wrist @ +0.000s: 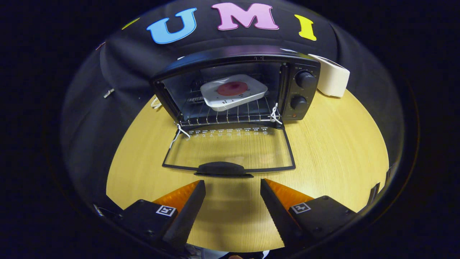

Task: Open the toaster oven, put the food inside, and close the toaster oven door.

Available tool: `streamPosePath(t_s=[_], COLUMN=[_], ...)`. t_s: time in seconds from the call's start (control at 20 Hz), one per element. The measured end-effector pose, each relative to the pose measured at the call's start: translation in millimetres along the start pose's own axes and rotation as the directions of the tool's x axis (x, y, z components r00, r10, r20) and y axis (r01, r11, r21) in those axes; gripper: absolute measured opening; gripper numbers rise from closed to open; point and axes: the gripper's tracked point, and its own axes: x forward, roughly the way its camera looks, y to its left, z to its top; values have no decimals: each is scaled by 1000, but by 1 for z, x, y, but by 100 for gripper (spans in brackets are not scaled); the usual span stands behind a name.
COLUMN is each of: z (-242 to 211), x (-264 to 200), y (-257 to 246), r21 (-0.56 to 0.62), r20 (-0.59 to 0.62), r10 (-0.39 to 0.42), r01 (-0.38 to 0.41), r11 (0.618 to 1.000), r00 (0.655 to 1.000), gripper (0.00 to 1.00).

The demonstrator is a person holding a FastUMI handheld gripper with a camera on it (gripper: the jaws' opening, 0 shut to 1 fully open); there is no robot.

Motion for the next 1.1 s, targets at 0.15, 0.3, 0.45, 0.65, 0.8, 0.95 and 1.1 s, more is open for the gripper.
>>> streamPosePath(t_s=[0.15, 0.3, 0.45, 0.65, 0.8, 0.95, 1.1], z=[-8, -22, -24, -23, -19, -16, -10], x=[15, 21, 36, 52, 59, 59, 56], y=[-8, -3, -6, -8, -4, -4, -2], r21=[-21, -40, -51, -40, -43, -66, -135], r20=[-27, -56, -49, -45, -29, -16, 2], r10=[-49, -72, -115, -151, -144, -127, -95], r01=[49, 69, 113, 149, 143, 126, 94], r11=[999, 997, 992, 988, 989, 990, 986], r00=[998, 996, 992, 988, 989, 992, 995], gripper=[99, 99, 99, 99, 100, 99, 99])
